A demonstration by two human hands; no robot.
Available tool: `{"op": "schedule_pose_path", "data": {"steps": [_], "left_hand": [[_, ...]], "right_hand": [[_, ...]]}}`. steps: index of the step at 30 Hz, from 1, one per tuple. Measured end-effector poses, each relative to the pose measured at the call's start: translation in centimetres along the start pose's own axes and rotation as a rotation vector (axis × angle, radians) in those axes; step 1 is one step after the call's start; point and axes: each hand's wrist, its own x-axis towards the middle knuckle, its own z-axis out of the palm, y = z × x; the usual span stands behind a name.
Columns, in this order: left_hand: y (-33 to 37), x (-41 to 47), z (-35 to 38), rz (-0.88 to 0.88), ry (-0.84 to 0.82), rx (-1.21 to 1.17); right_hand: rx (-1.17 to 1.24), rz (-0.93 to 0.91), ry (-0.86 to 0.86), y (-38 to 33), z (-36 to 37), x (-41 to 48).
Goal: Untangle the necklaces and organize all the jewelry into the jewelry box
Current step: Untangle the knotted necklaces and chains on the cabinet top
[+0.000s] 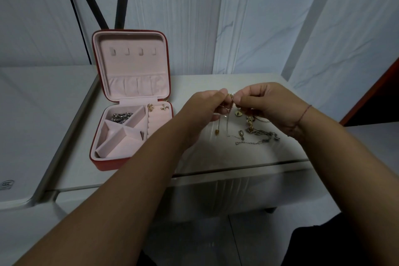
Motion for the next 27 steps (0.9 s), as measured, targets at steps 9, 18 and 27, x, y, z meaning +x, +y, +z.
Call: {"op": "schedule_pose_path", "data": {"steps": [9,18,27], "left_hand": [[-0.18,0.14,-0.11,-0.012,-0.022,-0.074],[0.07,0.04,-0.23,-0.051,-0.017,-0.092],[-0.11,0.31,-0.33,-0.155,0.037,-0.151]], "right_hand": [[0.016,-0.024,-0.067,0.0,0.12,-0.03],[-0.041,-0.081,-0.025,0.11,0.11,0.07],[0.108,-0.048,0.075,0.28,0.09,0.37]]}}
